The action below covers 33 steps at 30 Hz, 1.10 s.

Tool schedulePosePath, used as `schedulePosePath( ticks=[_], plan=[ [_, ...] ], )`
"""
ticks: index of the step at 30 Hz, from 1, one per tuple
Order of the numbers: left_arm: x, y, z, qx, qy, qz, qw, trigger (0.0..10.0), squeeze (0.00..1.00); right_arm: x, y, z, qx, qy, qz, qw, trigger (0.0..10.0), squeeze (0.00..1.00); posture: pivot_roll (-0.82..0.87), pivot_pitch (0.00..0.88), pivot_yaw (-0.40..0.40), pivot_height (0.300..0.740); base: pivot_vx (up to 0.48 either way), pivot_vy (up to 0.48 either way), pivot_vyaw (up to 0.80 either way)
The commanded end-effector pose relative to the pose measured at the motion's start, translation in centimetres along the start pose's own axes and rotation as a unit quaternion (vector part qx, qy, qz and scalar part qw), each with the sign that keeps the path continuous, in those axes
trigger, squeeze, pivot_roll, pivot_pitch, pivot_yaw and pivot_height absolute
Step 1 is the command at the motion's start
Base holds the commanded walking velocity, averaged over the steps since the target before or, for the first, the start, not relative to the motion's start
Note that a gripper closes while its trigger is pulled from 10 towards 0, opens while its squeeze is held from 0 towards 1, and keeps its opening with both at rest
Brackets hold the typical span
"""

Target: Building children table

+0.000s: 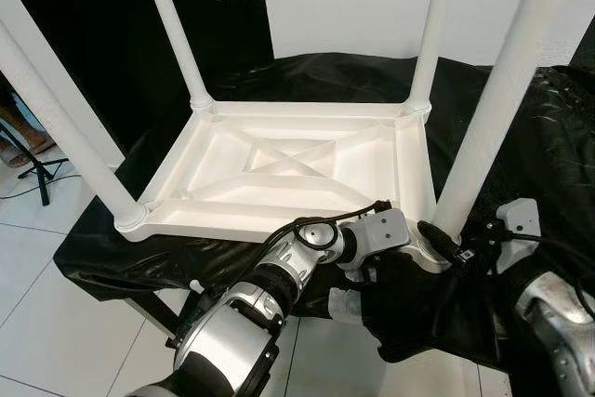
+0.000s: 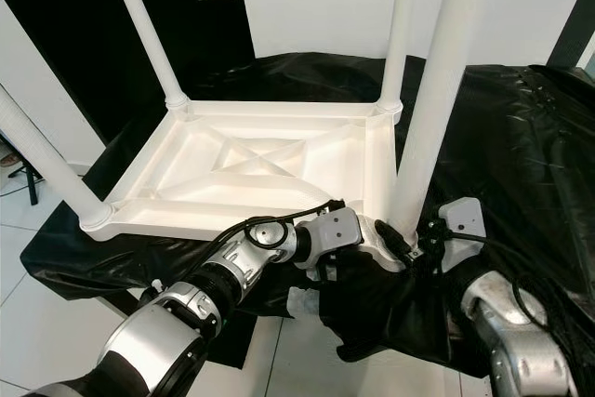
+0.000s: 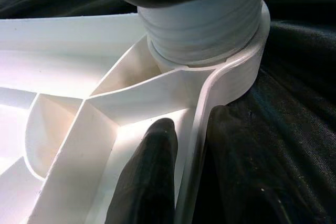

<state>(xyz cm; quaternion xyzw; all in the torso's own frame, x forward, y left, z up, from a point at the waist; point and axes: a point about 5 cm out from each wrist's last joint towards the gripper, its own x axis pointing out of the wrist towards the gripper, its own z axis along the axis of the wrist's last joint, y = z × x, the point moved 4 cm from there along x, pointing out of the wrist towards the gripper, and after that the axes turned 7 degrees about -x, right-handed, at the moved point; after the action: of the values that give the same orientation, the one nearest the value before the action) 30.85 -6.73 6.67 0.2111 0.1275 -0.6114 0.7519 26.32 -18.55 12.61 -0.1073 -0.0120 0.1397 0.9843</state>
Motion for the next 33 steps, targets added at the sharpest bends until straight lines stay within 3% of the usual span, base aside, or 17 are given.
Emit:
schedulePosePath(
  ticks=[1, 8, 9, 11, 12, 14, 15, 16, 17, 19, 20, 22, 23, 30, 31, 32, 33],
  plan=[
    [0.6, -1.1, -5.2, -0.051, 0.081, 0.1, 0.99, 10.0, 0.0, 0.1, 0.1, -0.6, 0.005, 0.008, -0.06, 0.998, 0.0, 0.0, 0.03, 0.0, 0.073, 0.74, 0.0, 0.0, 0.0],
    [0.6, -1.1, -5.2, -0.048, 0.081, 0.098, 0.991, 10.0, 0.0, -0.3, -0.5, -0.8, 0.014, 0.007, -0.146, 0.989, 0.0, 0.0, 0.03, 0.0, 0.081, 0.74, 0.0, 0.0, 0.0],
    [0.6, -1.1, -5.2, -0.048, 0.082, 0.097, 0.991, 10.0, 0.0, -0.3, -0.3, -0.8, 0.014, 0.007, -0.143, 0.99, 2.6, 0.0, 0.02, 0.0, 0.083, 0.74, 0.0, 0.0, 0.0],
    [0.6, -1.1, -5.2, -0.048, 0.083, 0.097, 0.991, 10.0, 0.0, -0.2, -0.2, -0.7, 0.013, 0.007, -0.141, 0.99, 2.6, 0.0, 0.02, 0.0, 0.083, 0.74, 0.0, 0.0, 0.0],
    [0.6, -1.1, -5.2, -0.048, 0.083, 0.097, 0.991, 10.0, 0.0, -0.1, -0.1, -0.7, 0.009, 0.006, -0.133, 0.991, 10.0, 0.0, 0.02, 0.0, 0.082, 0.74, 0.0, 0.0, 0.0],
    [0.6, -1.1, -5.2, -0.048, 0.083, 0.097, 0.991, 10.0, 0.0, -0.1, 0.0, -0.5, 0.002, 0.002, -0.124, 0.992, 10.0, 0.0, 0.02, 0.0, 0.081, 0.74, 0.0, 0.0, 0.0],
    [0.6, -1.1, -5.2, -0.048, 0.083, 0.097, 0.991, 10.0, 0.0, 0.0, -0.1, -0.4, -0.004, -0.003, -0.117, 0.993, 10.0, 0.93, 0.02, 0.0, 0.081, 0.74, 0.0, 0.0, 0.0],
    [0.6, -1.1, -5.2, -0.048, 0.083, 0.097, 0.991, 10.0, 0.0, 0.0, -0.1, -0.4, -0.004, -0.003, -0.117, 0.993, 10.0, 0.93, 0.02, 0.0, 0.081, 0.74, 0.0, 0.0, 0.0],
    [0.6, -1.0, -5.1, -0.048, 0.083, 0.099, 0.991, 10.0, 0.0, 0.1, -0.1, -0.2, -0.007, -0.006, -0.098, 0.995, 10.0, 1.0, 0.02, 0.0, 0.079, 0.74, 0.0, 0.0, 0.0],
    [0.6, -1.0, -5.1, -0.047, 0.082, 0.099, 0.991, 10.0, 0.0, 0.1, 0.0, -0.1, -0.015, -0.009, -0.073, 0.997, 10.0, 1.0, 0.02, 0.0, 0.075, 0.74, 0.0, 0.0, 0.0],
    [0.7, -1.0, -5.0, -0.048, 0.081, 0.1, 0.991, 10.0, 0.0, 0.2, 0.3, -0.1, -0.023, -0.011, -0.046, 0.999, 10.0, 0.75, 0.02, 0.0, 0.072, 0.74, 0.0, 0.0, 0.0],
    [0.7, -1.0, -4.9, -0.048, 0.08, 0.1, 0.991, 10.0, 0.0, 0.2, 0.5, 0.0, -0.027, -0.011, -0.03, 0.999, 10.0, 0.75, 0.02, 0.0, 0.072, 0.74, 0.0, 0.0, 0.0],
    [0.7, -1.0, -4.9, -0.049, 0.079, 0.101, 0.991, 10.0, 0.0, 0.2, 0.8, 0.1, -0.04, -0.014, 0.002, 0.999, 10.0, 0.0, 0.03, 0.0, 0.072, 0.74, 0.0, 0.0, 0.0],
    [0.7, -1.1, -5.1, -0.051, 0.081, 0.1, 0.99, 10.0, 0.0, 0.1, -0.8, 1.0, -0.079, -0.014, 0.093, 0.992, 10.0, 0.0, 0.02, 0.0, 0.074, 0.74, 0.0, 0.0, 0.0],
    [0.6, -1.1, -5.1, -0.051, 0.081, 0.1, 0.99, 10.0, 0.0, 0.1, -1.1, 1.0, -0.083, -0.009, 0.105, 0.991, 5.9, 0.0, 0.03, 0.0, 0.074, 0.74, 0.0, 0.0, 0.0],
    [0.6, -1.1, -5.1, -0.051, 0.081, 0.1, 0.99, 10.0, 0.0, 0.0, -1.3, 1.0, -0.084, -0.005, 0.114, 0.99, 5.9, 0.0, 0.03, 0.0, 0.074, 0.74, 0.0, 0.0, 0.0],
    [0.6, -1.0, -5.1, -0.051, 0.081, 0.1, 0.99, 10.0, 0.0, -0.5, -1.0, 0.7, -0.089, 0.008, 0.154, 0.984, 0.0, 0.0, 0.03, 0.0, 0.074, 0.74, 0.0, 0.0, 0.0]
  ],
)
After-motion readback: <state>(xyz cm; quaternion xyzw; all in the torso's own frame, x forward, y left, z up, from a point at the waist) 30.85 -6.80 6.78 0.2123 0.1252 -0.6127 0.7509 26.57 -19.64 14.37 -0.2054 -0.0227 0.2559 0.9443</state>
